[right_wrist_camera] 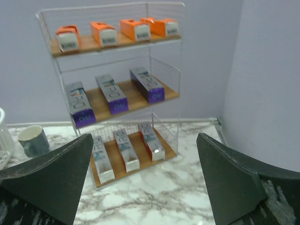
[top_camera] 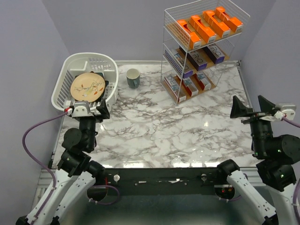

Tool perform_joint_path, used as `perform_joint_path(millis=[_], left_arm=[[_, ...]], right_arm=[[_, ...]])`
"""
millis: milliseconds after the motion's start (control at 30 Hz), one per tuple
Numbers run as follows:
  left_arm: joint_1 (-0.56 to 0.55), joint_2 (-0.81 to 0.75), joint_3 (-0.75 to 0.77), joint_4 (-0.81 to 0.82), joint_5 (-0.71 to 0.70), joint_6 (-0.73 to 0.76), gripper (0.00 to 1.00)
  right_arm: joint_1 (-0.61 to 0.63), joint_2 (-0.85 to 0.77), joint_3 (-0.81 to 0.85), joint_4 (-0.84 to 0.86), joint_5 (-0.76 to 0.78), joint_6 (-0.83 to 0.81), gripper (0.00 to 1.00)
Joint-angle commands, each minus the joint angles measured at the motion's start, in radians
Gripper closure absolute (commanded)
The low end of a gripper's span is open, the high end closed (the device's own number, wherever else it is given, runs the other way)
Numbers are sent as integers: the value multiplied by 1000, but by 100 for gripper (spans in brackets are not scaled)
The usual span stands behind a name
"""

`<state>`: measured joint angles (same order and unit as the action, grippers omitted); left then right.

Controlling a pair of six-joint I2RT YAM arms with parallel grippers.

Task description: Place and organize the toothpastes onto the shelf

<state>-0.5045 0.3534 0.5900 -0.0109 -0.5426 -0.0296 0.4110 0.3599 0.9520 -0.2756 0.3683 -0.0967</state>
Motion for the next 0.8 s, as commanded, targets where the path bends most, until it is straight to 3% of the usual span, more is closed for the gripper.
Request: perform_joint_path(millis=[0, 367, 767], left_arm=[[18, -92, -7, -80, -85, -72, 1], [26, -275, -93, -89, -177, -127, 1], [44, -257, -96, -78, -152, -132, 1]], right_arm=[[3, -185, -154, -97, 165, 43, 0], [3, -550, -372, -86, 190, 150, 0], [3, -552, -397, -71, 227, 160, 0]])
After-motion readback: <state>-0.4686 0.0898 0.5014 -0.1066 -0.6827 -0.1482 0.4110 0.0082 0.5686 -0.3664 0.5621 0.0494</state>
